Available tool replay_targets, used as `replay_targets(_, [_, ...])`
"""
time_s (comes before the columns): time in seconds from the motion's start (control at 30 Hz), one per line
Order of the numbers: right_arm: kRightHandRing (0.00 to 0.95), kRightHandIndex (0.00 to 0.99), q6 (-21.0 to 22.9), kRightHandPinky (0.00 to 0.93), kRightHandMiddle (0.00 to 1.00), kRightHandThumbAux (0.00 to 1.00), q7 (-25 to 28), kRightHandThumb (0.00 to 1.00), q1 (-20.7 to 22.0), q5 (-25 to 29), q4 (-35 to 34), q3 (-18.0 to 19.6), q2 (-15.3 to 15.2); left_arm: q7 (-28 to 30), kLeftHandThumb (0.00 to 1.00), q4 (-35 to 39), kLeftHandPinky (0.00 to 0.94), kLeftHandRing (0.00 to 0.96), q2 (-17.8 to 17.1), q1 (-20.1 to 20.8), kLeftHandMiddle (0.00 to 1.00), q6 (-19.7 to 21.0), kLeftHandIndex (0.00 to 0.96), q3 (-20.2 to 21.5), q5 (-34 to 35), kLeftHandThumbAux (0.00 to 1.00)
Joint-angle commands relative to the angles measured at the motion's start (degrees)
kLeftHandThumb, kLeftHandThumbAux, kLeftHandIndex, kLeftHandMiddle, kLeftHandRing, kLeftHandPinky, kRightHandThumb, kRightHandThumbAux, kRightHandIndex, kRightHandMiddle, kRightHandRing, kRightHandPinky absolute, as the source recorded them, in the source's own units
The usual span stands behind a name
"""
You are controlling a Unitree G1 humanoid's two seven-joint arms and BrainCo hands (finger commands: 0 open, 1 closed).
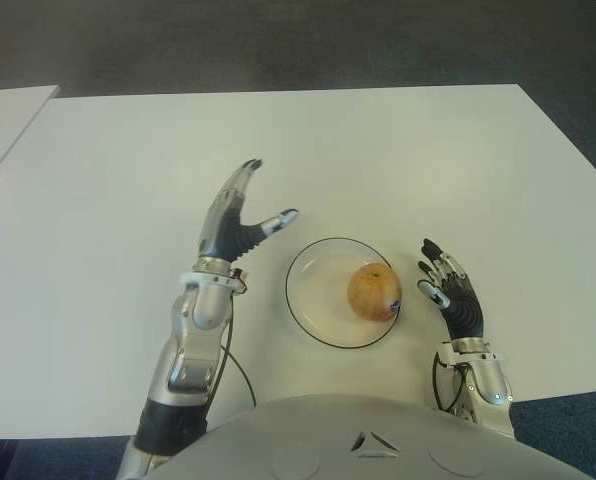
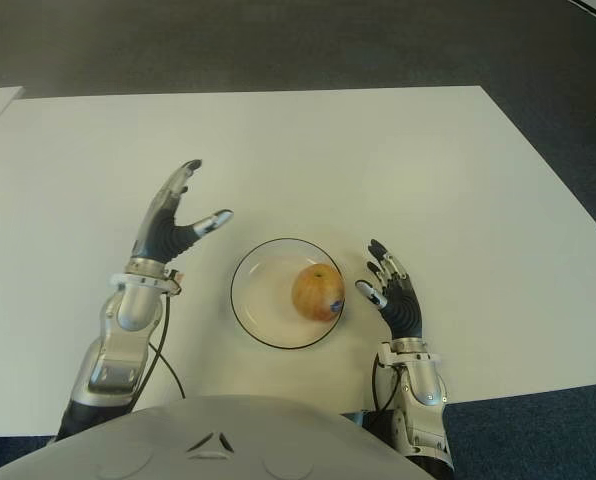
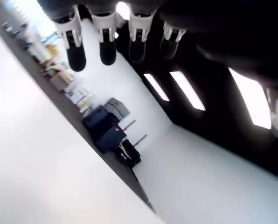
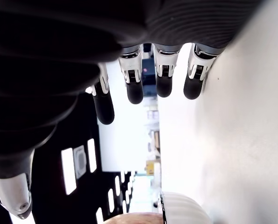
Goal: Put the apples into the plate.
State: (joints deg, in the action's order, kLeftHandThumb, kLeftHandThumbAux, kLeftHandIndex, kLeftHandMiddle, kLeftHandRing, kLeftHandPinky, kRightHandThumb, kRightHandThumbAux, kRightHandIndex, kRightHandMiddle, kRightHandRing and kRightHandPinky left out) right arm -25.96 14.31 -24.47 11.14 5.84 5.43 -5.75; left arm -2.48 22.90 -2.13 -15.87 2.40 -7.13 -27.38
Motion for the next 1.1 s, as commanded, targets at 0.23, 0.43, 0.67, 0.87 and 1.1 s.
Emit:
replay_targets(0.23, [0.061, 0.189, 5.3, 0.082, 0.117, 0.595, 1.2, 0.230, -4.2, 0.1, 7.2, -0.5, 0.4, -0.7, 0.076, 2.7, 0.184, 0.105, 14.3, -22.6, 0.106, 0.2, 0.151, 2.9, 28.5, 0.424])
replay_targets(0.43, [0.071, 0.193, 4.9, 0.088, 0.129, 0.597, 1.7, 0.241, -3.8, 0.3, 7.2, -0.3, 0.1, -3.0, 0.059, -0.3, 0.130, 0.090, 10.0, -26.1, 0.092, -5.4, 0.135, -0.7, 25.5, 0.427])
replay_targets(0.67, [0.065, 0.214, 4.9, 0.070, 0.130, 0.609, 2.0, 0.248, -3.8, 0.7, 7.3, -0.1, 0.3, -3.7, 0.052, -12.2, 0.113, 0.070, 7.2, -24.4, 0.082, -14.5, 0.096, -0.4, 25.4, 0.446])
replay_targets(0.87, [0.061, 0.216, 4.8, 0.071, 0.126, 0.617, 1.8, 0.252, -3.8, 0.5, 7.2, -0.1, 0.3, -2.8, 0.050, -21.3, 0.108, 0.064, 6.0, -22.4, 0.074, -21.9, 0.076, 0.8, 25.8, 0.430])
replay_targets(1.1, [0.063, 0.216, 4.6, 0.077, 0.126, 0.624, 1.5, 0.252, -4.0, 0.2, 6.7, -0.1, 0.2, -2.2, 0.052, -25.9, 0.119, 0.066, 5.8, -21.2, 0.078, -27.1, 0.085, 1.2, 26.0, 0.413])
